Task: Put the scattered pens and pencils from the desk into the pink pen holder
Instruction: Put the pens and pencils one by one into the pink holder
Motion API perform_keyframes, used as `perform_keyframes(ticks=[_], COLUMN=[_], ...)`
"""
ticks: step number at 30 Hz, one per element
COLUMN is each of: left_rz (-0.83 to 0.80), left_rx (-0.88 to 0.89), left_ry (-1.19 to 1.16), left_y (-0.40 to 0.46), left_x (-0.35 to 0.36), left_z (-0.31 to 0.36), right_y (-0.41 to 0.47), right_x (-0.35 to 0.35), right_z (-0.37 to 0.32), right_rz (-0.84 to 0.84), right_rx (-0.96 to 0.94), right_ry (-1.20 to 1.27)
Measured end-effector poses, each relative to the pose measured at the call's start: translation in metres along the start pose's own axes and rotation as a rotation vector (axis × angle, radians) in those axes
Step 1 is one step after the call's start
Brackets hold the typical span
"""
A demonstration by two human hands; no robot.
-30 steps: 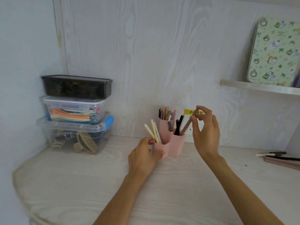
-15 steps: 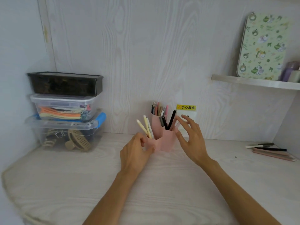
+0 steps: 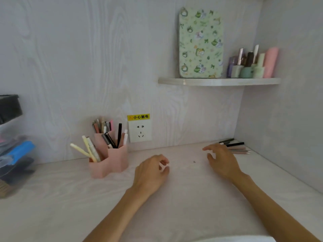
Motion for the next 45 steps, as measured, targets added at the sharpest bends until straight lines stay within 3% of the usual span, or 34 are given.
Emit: perform_keyframes(ticks=[5, 10, 18, 24, 34, 45], left_rz=[-0.131, -0.137, -0.081, -0.081, -0.088, 0.243], left_rx=[0.054, 0.099, 0.06, 0.036, -0.085, -0.251], left_ry=[-0.02, -0.008, 0.036, -0.012, 0.095, -0.009], left_y=[0.045, 0.085, 0.109, 0.086, 0.026, -0.041], left_x=[0.079, 0.127, 0.158, 0.131, 0.018, -0.066], left_z=[0.045, 0.071, 0.075, 0.062, -0.007, -0.078], right_y=[0.002, 0.008, 0.014, 0.009, -0.005, -0.013], right_x=[-0.018, -0.008, -0.007, -0.007, 0.028, 0.07], right_z=[0.063, 0.091, 0.093, 0.077, -0.04, -0.158], right_rz=[0.007, -0.025, 0.004, -0.044, -0.131, -0.216], right_rx=[0.061, 0.128, 0.07, -0.008, -0.237, -0.413], right_ry=[-0.182, -0.235, -0.271, -0.138, 0.117, 0.254])
Point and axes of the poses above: each hand's wrist, its own y-axis towards the middle knuckle, its own x-axis out of the palm, z = x × y, the point moved 3 cm from there along y, towards the middle knuckle, and after that the axes turned 10 degrees about -y, right-handed, at the moved point
